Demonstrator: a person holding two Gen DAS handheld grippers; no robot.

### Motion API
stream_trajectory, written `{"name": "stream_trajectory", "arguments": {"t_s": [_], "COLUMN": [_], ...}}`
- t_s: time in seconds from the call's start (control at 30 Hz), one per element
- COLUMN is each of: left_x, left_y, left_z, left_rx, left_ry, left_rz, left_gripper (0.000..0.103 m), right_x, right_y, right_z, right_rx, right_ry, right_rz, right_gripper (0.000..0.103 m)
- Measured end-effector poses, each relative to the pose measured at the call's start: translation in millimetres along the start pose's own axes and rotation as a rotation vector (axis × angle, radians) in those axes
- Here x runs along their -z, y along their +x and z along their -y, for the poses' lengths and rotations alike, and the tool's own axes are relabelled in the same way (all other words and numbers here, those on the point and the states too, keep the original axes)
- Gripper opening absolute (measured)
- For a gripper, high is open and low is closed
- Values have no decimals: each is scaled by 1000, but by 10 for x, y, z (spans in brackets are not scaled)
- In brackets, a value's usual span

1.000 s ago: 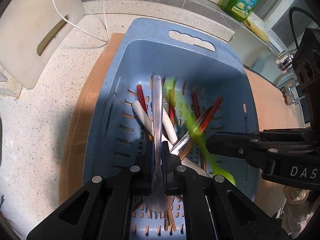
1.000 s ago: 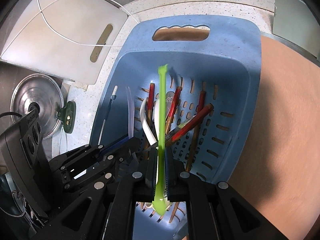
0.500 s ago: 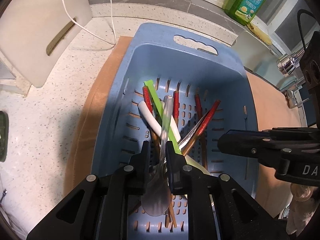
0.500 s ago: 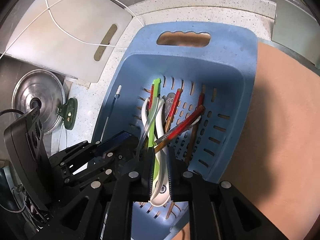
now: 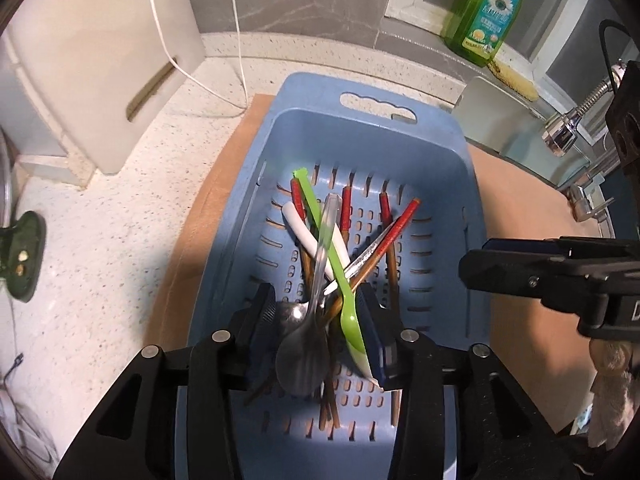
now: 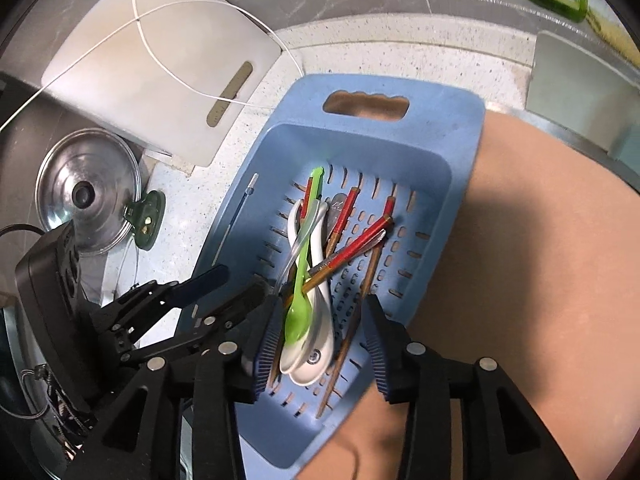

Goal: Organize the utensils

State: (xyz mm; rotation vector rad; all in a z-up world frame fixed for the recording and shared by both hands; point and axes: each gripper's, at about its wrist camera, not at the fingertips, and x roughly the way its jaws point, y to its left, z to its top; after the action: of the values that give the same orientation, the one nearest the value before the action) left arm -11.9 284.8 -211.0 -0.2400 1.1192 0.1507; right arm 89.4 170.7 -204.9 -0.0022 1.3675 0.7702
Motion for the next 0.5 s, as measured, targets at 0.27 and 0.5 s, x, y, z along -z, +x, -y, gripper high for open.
{"name": "stream_trajectory", "arguments": {"t_s": [0.27,0.5], "left_x": [152,229], "left_y": [-283,-506], "left_z": [116,305], "left_rx": [-24,-32], "left_ry": [-47,-80], "left_rz": [70,126], "left_gripper": [56,56], "right_x": [142,262], "right_y": [-276,-494], "right_z": [33,125], "right_rx": [39,71], "right_ry": [-81,-141], "right_rz": [48,88], "right_gripper": [43,44]}}
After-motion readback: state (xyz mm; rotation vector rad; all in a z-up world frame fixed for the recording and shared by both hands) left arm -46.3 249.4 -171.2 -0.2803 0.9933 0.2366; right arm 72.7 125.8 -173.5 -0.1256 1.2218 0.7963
